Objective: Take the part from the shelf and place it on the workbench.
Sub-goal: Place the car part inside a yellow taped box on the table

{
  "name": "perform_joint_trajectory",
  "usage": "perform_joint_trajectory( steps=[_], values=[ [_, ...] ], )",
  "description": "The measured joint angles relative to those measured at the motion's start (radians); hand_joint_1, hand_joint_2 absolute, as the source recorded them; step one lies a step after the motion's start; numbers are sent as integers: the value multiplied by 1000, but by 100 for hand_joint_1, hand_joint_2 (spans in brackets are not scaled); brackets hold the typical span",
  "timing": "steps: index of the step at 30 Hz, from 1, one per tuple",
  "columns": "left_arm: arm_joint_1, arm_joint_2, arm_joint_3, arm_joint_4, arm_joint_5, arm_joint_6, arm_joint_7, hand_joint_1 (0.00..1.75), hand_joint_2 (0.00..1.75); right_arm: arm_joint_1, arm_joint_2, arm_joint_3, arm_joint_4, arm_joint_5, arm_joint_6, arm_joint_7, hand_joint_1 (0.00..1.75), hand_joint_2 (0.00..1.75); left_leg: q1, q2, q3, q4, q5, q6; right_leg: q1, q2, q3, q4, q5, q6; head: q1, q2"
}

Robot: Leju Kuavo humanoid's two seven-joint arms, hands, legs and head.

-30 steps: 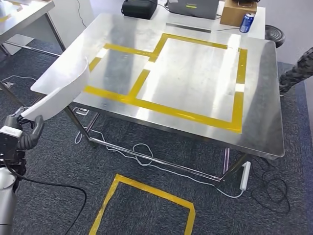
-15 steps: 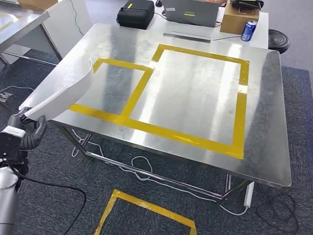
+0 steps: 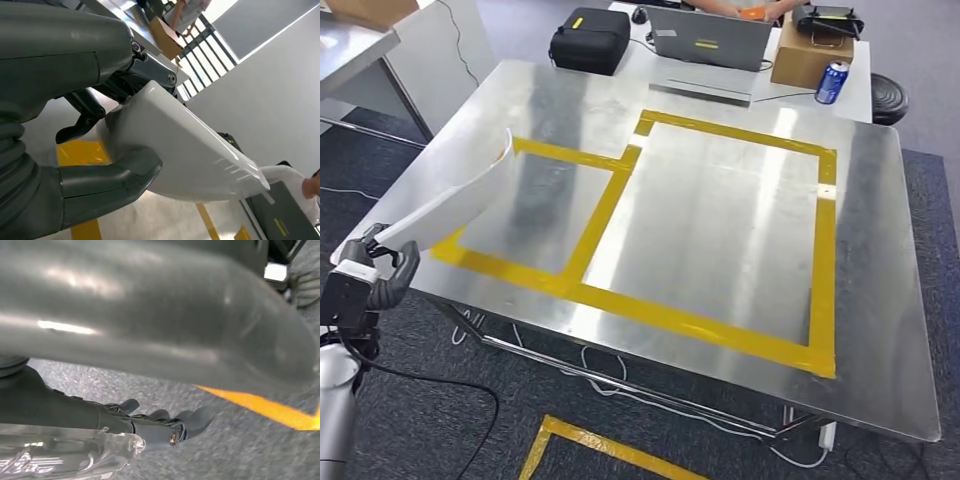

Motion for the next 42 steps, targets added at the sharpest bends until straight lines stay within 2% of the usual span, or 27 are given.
perform_joint_trajectory(
  steps=[2, 4, 5, 6, 7, 8, 10, 11, 12, 15, 16, 17, 19, 20, 21, 22, 24, 26, 27, 28, 29, 32, 34, 35, 38, 40, 42],
  values=[
    [-1, 0, -1, 0, 0, 0, 0, 175, 175, -3, 0, 3, 0, -1, 0, 0, 0, 0, 1, -1, 25, -1, -16, 12, 0, -8, -54, 104, -19, 8, 3, 0],
    [0, 0, -2, 0, -2, 0, 2, 175, 175, -4, 0, 5, 0, -1, 0, 0, 0, 0, 0, -1, 46, -1, -34, 17, -1, -13, -140, 225, -79, 14, 5, 0],
    [1, 0, -3, 0, -7, 2, 6, 175, 175, -4, 0, 5, 0, -1, 0, 0, 0, 0, 0, -1, 58, -1, -44, 17, 0, -14, -173, 254, -109, 14, 5, 0],
    [1, -1, -3, 0, -12, 5, 12, 175, 175, -3, 0, 5, 0, -1, 0, 1, 0, 0, 0, -2, 71, -1, -54, 17, 0, -14, -191, 251, -123, 13, 6, 0],
    [1, -2, -4, 0, -18, 10, 17, 175, 175, -2, 0, 5, 0, -1, 0, 1, 0, 0, -1, -3, 86, -1, -65, 17, 0, -14, -196, 219, -110, 10, 6, 0],
    [1, -3, -4, 0, -22, 15, 20, 175, 175, -1, 0, 5, 0, -1, 0, 1, 0, 0, -2, -4, 102, -1, -75, 16, 1, -14, -191, 164, -66, 5, 7, 0],
    [1, -7, -4, 1, -21, 21, 20, 175, 175, 1, 0, 6, 1, -1, 0, 2, 0, 0, -5, -5, 125, 0, -93, 10, 4, -13, -177, 44, 66, -9, 6, 0],
    [1, -8, -4, 1, -18, 22, 21, 175, 175, 1, 0, 6, 2, -1, 0, 3, 0, 0, -7, -6, 130, 1, -100, 5, 6, -12, -173, 8, 119, -15, 6, 0],
    [1, -10, -4, 2, -15, 22, 22, 175, 175, 0, 0, 6, 2, -1, 0, 4, 0, 0, -8, -7, 131, 4, -104, -1, 7, -11, -173, -10, 148, -21, 5, 0],
    [1, -10, -3, 2, -10, 20, 23, 175, 175, -3, 0, 6, 1, -2, -1, 4, 0, 0, -8, -8, 130, 17, -116, -17, 4, -10, -163, -22, 156, -35, 2, 0],
    [-1, -10, -3, 2, -10, 20, 23, 175, 175, -4, 0, 6, 1, -2, -1, 4, 0, 0, -7, -7, 119, 41, -134, -22, 1, -9, -159, -25, 156, -39, 0, 0],
    [-2, -10, -3, 2, -11, 21, 23, 175, 175, -6, 0, 6, 1, -2, -1, 4, 0, 0, -7, -7, 97, 85, -160, -26, -1, -9, -156, -27, 156, -42, -1, 0],
    [-2, -10, -3, 2, -22, 23, 23, 175, 175, -8, 0, 6, 1, -2, 0, 4, 0, 0, -5, -7, 29, 211, -221, -34, -1, -9, -156, -27, 155, -45, -4, 0],
    [0, -10, -3, 2, -35, 27, 24, 175, 175, -8, 0, 6, 1, -2, 0, 4, 0, 0, -4, -7, 1, 259, -237, -37, -2, -9, -156, -27, 154, -46, -4, 0],
    [2, -9, -4, 2, -52, 32, 25, 175, 175, -9, 0, 6, 1, -2, 0, 4, 0, 0, -2, -7, -13, 275, -234, -39, -2, -9, -155, -27, 154, -45, -4, 0],
    [3, -8, -5, 2, -71, 38, 27, 175, 175, -9, 0, 6, 1, -2, 0, 4, 0, 0, 0, -7, -9, 255, -211, -42, -3, -9, -155, -27, 154, -44, -4, 0],
    [3, -2, -8, 2, -109, 51, 32, 175, 175, -11, 0, 6, 1, -2, 2, 4, 0, 0, 7, -7, 43, 132, -134, -49, -6, -7, -155, -25, 154, -36, -4, 0],
    [4, 3, -12, 2, -142, 62, 35, 175, 175, -12, -1, 6, 1, -2, 3, 5, 0, 0, 10, -8, 87, 26, -99, -44, -5, -5, -158, -21, 155, -23, -6, 0],
    [6, 5, -14, 2, -163, 68, 37, 175, 175, -12, -2, 6, 1, -2, 3, 5, 0, 0, 10, -9, 94, 5, -93, -37, -3, -4, -160, -20, 155, -17, -8, 0],
    [8, 9, -17, 2, -192, 74, 41, 175, 175, -11, -2, 6, 1, -2, 3, 6, 0, 0, 9, -10, 95, -1, -94, -30, -2, -4, -162, -21, 152, -18, -8, 0],
    [11, 13, -22, 2, -228, 81, 45, 175, 175, -11, -2, 6, 1, -2, 4, 6, 0, 0, 9, -10, 95, -1, -86, -26, -1, -4, -163, -24, 151, -23, -8, 0],
    [17, 28, -38, 2, -340, 105, 51, 175, 175, -10, -2, 6, 1, -2, 6, 10, 0, 0, 7, -11, 96, -1, -79, -20, 0, -4, -162, -30, 153, -52, -7, 0],
    [21, 36, -48, 2, -378, 116, 52, 175, 175, -11, -2, 7, 1, -2, 7, 11, 0, 0, 5, -11, 95, -1, -78, -14, -1, -5, -158, -34, 159, -54, -8, 0],
    [23, 38, -52, 2, -385, 120, 53, 175, 175, -11, -2, 7, 1, -2, 7, 12, 0, 0, 4, -11, 95, -1, -78, -12, -2, -5, -155, -36, 163, -47, -8, 0],
    [26, 44, -59, 2, -399, 125, 54, 175, 175, -11, -2, 8, 1, -2, 9, 12, 0, 0, 1, -11, 94, 0, -78, -8, -7, -5, -151, -43, 171, -12, -8, 0],
    [28, 48, -64, 2, -431, 135, 54, 175, 175, -11, -2, 10, 1, -2, 11, 12, 0, 0, 0, -10, 94, 0, -79, -7, -8, -5, -150, -45, 169, 0, -8, 0],
    [31, 51, -74, 2, -483, 150, 49, 175, 175, -11, -2, 12, 1, -2, 13, 12, 0, 0, 0, -11, 94, 0, -80, -6, -8, -5, -151, -45, 168, 4, -8, 0]
  ],
)
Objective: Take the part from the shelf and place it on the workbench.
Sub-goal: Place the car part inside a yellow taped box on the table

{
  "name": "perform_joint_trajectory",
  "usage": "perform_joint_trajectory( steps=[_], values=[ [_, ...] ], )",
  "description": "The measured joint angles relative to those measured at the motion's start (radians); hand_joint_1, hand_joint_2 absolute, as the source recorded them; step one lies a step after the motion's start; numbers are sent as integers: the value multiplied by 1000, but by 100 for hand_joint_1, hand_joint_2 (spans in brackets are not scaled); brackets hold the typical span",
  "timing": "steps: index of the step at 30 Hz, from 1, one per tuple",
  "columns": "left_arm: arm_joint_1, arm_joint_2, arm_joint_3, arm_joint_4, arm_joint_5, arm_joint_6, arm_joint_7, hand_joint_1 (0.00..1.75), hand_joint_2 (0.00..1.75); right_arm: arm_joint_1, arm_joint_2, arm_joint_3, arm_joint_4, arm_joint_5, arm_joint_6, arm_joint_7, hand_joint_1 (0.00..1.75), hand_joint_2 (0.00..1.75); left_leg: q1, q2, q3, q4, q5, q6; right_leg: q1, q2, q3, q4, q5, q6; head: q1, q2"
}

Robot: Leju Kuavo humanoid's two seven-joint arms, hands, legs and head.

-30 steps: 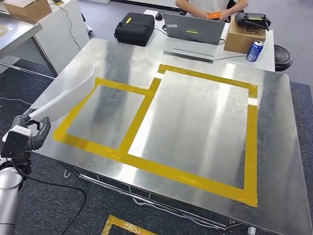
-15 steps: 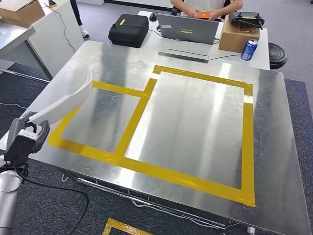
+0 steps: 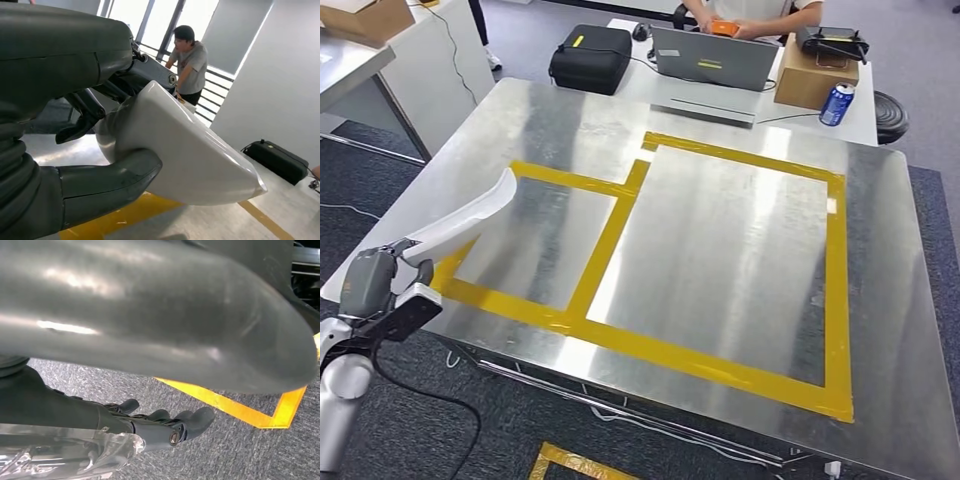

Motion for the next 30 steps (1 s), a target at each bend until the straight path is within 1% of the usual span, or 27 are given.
perform_joint_trajectory(
  steps=[2, 6, 11, 16, 20, 30],
  values=[
    [7, 2, -15, 0, -59, 14, -10, 175, 175, -1, 0, 1, 0, 0, 1, 1, 0, 0, 0, 0, 0, 0, -1, 1, 0, 0, -1, 0, -1, 2, 0, 0],
    [12, -2, -61, 8, -165, 41, -22, 175, 175, -2, 0, 3, 0, 0, 7, 5, 0, 0, 1, 0, 0, -2, 0, 0, 1, 0, -3, 2, -2, 2, 0, 0],
    [-13, -23, -143, 54, -272, 38, -5, 175, 175, -5, 0, 14, 0, 0, 17, 6, 0, 0, 1, 0, -1, -3, 2, -3, 1, 0, -5, 4, -2, 1, 0, 0],
    [-61, -54, -233, 111, -305, 14, -1, 175, 175, -6, 0, 25, 0, 0, 21, 9, 0, 0, 1, 0, 0, -3, 2, -3, 1, 0, -5, 5, -2, 0, 0, 0],
    [-92, -74, -281, 145, -313, 5, 0, 175, 175, -6, 0, 27, -1, 0, 22, 11, 0, 0, 1, 0, 0, -3, 2, -3, 1, 0, -5, 5, -1, 0, 0, 0],
    [-124, -98, -330, 190, -322, -5, 8, 175, 175, -6, 0, 28, -1, 0, 24, 11, 0, 0, 1, 0, -1, -3, 2, -3, 1, 0, -6, 6, -2, 0, 0, 0]
  ],
)
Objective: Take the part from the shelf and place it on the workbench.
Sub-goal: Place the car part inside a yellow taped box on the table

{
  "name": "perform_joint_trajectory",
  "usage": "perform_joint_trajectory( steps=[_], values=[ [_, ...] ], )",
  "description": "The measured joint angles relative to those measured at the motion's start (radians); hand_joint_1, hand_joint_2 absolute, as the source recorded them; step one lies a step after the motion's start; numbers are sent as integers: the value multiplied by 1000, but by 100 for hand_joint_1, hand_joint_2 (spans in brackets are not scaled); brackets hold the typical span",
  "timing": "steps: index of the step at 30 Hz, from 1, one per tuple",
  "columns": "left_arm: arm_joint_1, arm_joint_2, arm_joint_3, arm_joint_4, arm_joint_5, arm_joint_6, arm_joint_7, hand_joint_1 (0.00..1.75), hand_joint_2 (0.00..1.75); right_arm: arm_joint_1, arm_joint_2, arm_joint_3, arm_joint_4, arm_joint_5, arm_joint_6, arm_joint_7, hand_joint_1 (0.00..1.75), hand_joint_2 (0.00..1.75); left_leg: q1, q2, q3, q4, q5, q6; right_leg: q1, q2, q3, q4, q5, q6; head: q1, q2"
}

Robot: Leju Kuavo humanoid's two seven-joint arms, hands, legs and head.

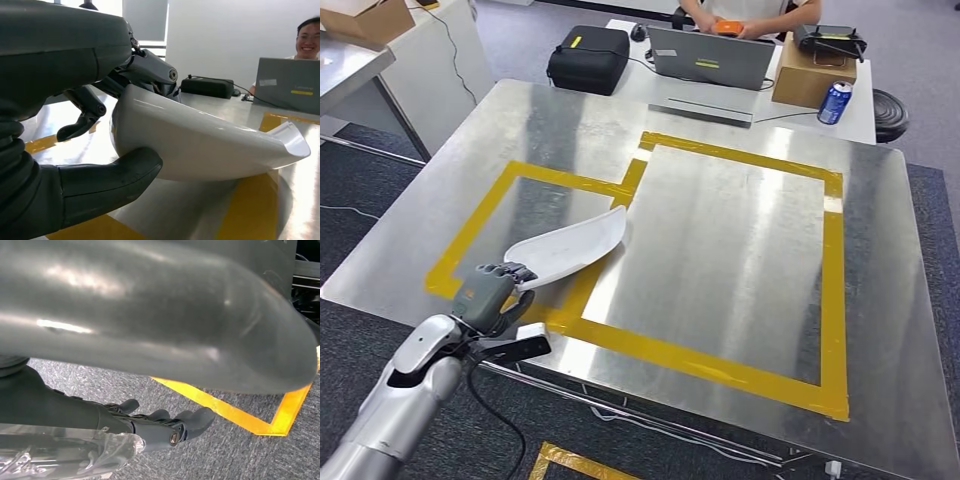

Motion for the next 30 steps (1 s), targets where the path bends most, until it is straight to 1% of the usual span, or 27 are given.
perform_joint_trajectory(
  steps=[3, 8, 14, 19, 30],
  values=[
    [-20, -8, -12, 21, -8, -14, 12, 175, 175, -1, 2, 0, 0, 0, -7, 0, 0, 0, 0, 0, 0, 0, 0, 0, 0, 0, 0, 0, 0, 0, 0, 0],
    [-67, -18, -31, 75, -21, -17, 58, 175, 175, -7, 8, 0, 0, 0, -20, 4, 0, 0, 0, 0, 0, 0, 1, -1, 0, 0, -1, 1, 1, -1, 0, 0],
    [-89, -17, -33, 111, -23, -15, 75, 175, 175, -7, 8, 0, 0, 0, -21, 5, 0, 0, 0, 0, 0, 0, 1, -1, 0, 0, -1, 2, 1, -1, 0, 0],
    [-91, -1, -23, 126, -23, -13, 109, 175, 175, -7, 8, 0, 0, 0, -21, 5, 0, 0, 0, 0, -1, 0, 1, -2, 0, 1, -2, 3, 0, -2, 0, 0],
    [-91, 35, 20, 140, -20, -15, 134, 175, 175, -7, 8, -3, 0, 0, -25, 1, 0, 0, 0, 0, -1, 0, 1, -3, 0, 1, -3, 4, 0, -2, 0, 0]
  ],
)
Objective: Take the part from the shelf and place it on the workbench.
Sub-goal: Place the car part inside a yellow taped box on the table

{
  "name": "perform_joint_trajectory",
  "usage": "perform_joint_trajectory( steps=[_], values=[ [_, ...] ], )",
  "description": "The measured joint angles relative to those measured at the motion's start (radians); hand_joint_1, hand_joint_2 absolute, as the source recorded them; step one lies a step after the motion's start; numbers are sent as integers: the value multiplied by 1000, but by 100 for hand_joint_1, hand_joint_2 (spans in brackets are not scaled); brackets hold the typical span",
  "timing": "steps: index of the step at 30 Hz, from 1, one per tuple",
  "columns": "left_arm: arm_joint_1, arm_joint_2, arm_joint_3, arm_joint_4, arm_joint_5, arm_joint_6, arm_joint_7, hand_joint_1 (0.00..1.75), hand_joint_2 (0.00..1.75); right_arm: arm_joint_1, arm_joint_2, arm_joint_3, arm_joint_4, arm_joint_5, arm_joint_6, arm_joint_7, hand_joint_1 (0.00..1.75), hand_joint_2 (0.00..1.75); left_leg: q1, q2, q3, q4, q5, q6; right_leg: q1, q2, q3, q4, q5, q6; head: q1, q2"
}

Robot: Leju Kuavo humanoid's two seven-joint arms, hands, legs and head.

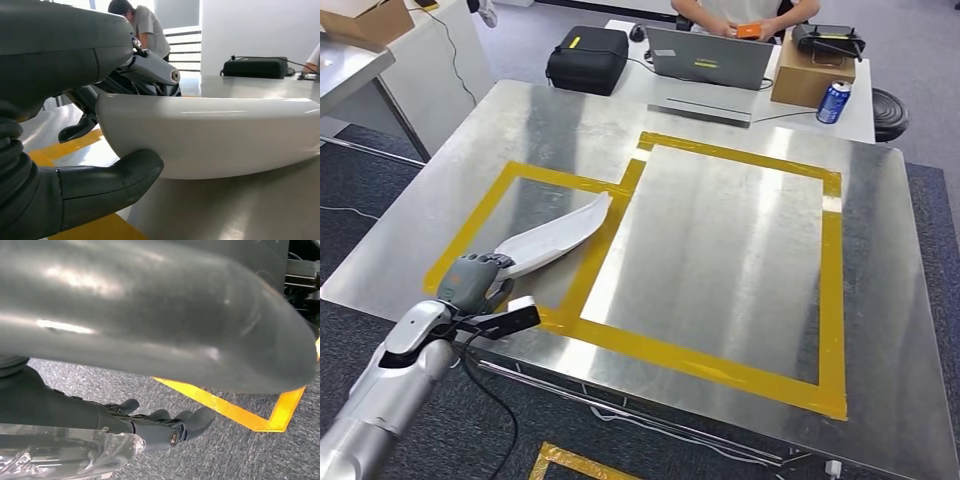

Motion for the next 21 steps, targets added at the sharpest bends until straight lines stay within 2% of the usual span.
perform_joint_trajectory(
  steps=[20, 21],
  values=[
    [0, 4, 7, 0, -1, -5, 1, 175, 175, 0, 0, 0, 0, 0, -1, -4, 0, 0, 0, 0, 0, 0, 0, 0, 0, 0, 0, 0, 0, 0, 0, 0],
    [0, 4, 7, 0, -2, -6, 1, 131, 175, 0, 0, 0, 0, 0, -2, -4, 0, 0, 0, 0, 0, 0, 0, 0, 0, 0, 0, 0, 0, 0, 0, 0]
  ],
)
